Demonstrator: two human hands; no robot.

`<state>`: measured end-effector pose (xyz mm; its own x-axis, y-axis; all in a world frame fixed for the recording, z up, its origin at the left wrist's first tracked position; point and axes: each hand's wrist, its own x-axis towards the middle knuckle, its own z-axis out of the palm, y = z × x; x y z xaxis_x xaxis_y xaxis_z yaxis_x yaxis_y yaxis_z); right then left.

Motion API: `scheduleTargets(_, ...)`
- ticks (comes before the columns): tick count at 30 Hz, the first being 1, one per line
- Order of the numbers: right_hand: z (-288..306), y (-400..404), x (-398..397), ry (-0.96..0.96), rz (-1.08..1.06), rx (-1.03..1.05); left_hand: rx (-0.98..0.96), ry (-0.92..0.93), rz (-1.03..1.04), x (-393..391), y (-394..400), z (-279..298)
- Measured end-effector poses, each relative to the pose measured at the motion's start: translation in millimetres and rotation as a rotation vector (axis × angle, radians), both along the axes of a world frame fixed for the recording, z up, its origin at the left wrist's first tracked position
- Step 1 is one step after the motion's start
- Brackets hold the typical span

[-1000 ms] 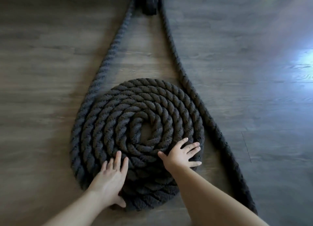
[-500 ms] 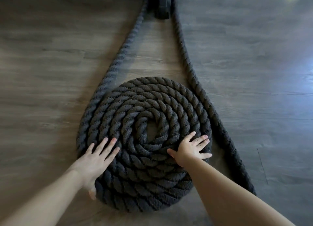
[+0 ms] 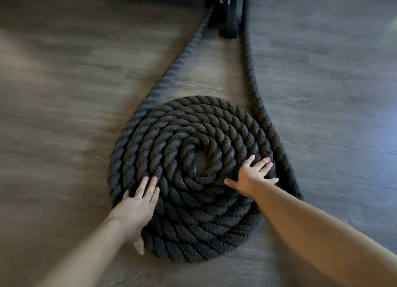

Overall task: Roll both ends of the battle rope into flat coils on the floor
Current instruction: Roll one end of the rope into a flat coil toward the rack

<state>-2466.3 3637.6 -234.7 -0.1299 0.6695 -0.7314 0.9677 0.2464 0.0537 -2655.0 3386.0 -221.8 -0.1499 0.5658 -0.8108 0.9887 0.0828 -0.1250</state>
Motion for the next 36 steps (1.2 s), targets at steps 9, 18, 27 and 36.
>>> scheduleTargets(9,0,65,-20,-0.002,0.177,0.02,0.037,-0.036,0.148,23,32,3)
scheduleTargets(18,1,117,-33,0.024,0.304,0.013,0.036,-0.046,0.354,53,70,6)
scheduleTargets(27,8,146,-41,0.031,0.345,-0.008,-0.147,-0.082,0.258,70,89,25)
scheduleTargets(36,5,168,-51,0.042,0.371,-0.044,-0.067,0.054,0.044,-6,124,37)
